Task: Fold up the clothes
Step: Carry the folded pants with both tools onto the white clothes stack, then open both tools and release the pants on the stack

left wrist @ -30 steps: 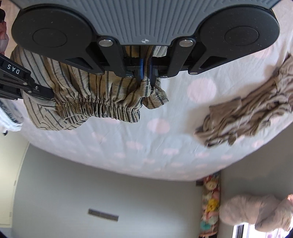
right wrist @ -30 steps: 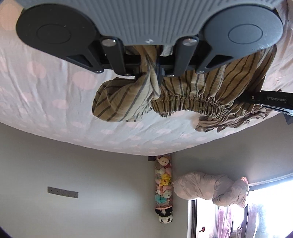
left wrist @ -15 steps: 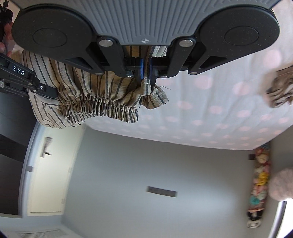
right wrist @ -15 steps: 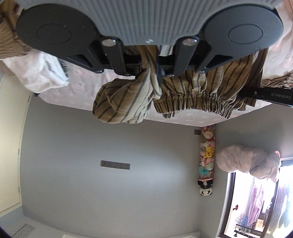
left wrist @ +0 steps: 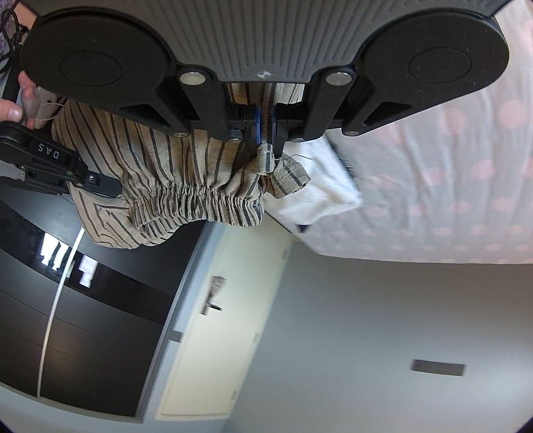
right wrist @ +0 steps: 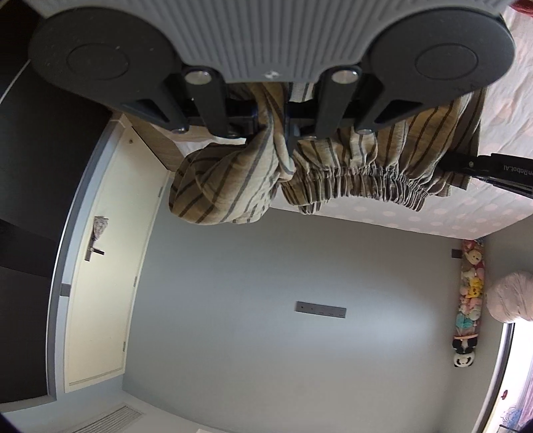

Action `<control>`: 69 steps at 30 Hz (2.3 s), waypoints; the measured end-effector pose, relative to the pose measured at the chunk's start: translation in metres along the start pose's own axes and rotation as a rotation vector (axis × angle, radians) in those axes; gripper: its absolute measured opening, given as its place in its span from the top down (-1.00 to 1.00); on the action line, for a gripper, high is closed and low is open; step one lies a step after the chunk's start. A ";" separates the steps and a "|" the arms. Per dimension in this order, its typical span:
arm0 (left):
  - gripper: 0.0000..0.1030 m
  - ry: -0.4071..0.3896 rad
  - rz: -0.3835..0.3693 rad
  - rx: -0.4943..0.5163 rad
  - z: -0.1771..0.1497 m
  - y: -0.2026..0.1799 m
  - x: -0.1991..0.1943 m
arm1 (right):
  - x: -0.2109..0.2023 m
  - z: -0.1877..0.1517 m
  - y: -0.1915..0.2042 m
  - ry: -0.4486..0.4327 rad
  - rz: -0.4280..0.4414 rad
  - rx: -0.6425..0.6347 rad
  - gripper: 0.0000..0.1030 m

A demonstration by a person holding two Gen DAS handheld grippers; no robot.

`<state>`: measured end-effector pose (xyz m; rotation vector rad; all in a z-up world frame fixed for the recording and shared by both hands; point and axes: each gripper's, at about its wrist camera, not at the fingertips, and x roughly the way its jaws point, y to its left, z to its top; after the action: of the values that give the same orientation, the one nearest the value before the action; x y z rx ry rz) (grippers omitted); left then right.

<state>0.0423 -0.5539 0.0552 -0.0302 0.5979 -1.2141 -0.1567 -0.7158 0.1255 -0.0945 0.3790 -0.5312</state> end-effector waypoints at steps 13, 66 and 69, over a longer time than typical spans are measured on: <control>0.93 0.186 -0.027 0.041 -0.006 -0.054 0.144 | 0.103 -0.020 -0.126 0.255 -0.062 0.038 0.72; 0.80 0.299 0.070 0.234 -0.062 -0.057 0.158 | 0.100 -0.168 -0.190 0.270 -0.172 0.548 0.44; 0.58 0.277 0.083 0.235 -0.053 -0.058 0.141 | 0.081 -0.162 -0.193 0.237 -0.191 0.538 0.43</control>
<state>-0.0015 -0.6844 -0.0292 0.3628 0.6855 -1.2093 -0.2447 -0.9216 -0.0151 0.4594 0.4487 -0.8206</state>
